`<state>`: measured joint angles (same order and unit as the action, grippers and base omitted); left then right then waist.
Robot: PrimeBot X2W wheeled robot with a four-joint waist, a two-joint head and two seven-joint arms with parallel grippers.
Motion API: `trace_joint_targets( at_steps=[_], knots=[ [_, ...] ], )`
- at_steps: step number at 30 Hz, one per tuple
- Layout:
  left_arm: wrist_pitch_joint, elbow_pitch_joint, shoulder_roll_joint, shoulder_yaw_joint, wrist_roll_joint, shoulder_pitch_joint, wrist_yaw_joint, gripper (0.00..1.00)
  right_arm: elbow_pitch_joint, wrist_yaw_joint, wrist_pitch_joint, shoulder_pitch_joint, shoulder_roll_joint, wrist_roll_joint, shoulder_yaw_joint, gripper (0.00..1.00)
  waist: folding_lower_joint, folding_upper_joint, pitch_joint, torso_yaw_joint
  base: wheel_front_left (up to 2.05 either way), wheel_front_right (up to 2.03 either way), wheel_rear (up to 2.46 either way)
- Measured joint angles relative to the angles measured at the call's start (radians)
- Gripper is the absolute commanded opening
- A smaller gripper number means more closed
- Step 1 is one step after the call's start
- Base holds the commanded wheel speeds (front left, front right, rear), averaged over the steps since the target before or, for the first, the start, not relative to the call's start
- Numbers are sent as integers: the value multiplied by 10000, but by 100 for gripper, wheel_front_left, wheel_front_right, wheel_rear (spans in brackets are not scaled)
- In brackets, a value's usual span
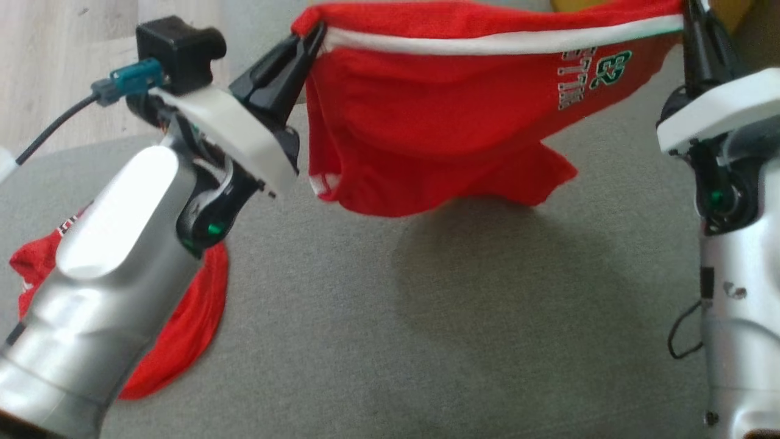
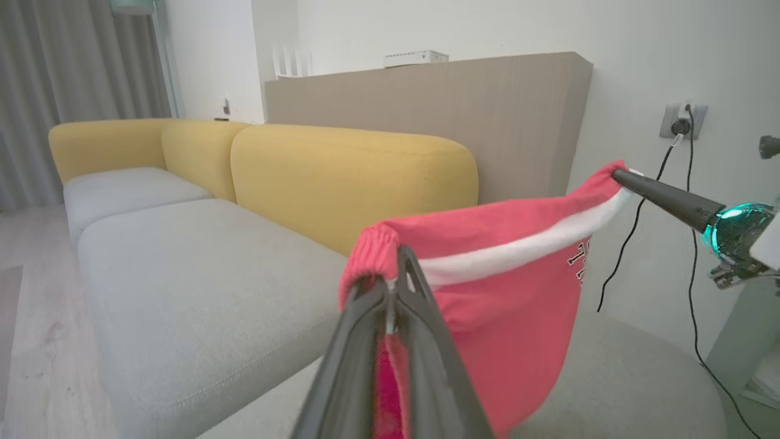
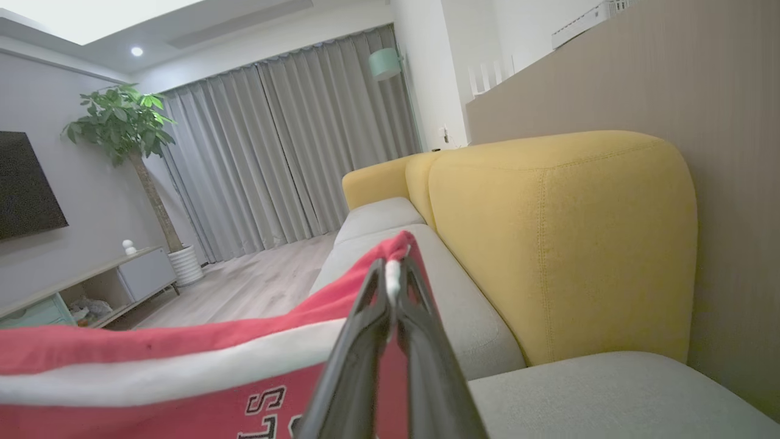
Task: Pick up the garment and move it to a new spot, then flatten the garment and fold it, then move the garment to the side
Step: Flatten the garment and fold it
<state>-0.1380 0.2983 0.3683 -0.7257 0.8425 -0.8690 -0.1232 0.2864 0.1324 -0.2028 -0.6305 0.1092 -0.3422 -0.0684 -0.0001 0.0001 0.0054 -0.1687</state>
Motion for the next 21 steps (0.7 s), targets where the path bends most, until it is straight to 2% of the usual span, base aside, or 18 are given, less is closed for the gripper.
trace_joint_targets(
  at_steps=[5,10,15,21],
  knots=[
    [-577,-441,278,-17,213,410,209,0,-61,0,-456,349,40,-2,-33,0,0,0,376,104,0,0,0],
    [-1005,-500,305,211,650,225,368,0,-36,-2,-692,-24,50,4,21,0,1,0,1009,121,0,0,0],
    [-1323,441,186,623,736,-1387,393,0,1009,-2,-487,-2082,176,84,376,0,5,0,2102,67,0,0,0],
    [-387,2765,-502,1193,347,-4285,341,0,3384,0,1522,-5268,303,270,604,0,6,-1,3316,-30,0,0,0]
  ],
)
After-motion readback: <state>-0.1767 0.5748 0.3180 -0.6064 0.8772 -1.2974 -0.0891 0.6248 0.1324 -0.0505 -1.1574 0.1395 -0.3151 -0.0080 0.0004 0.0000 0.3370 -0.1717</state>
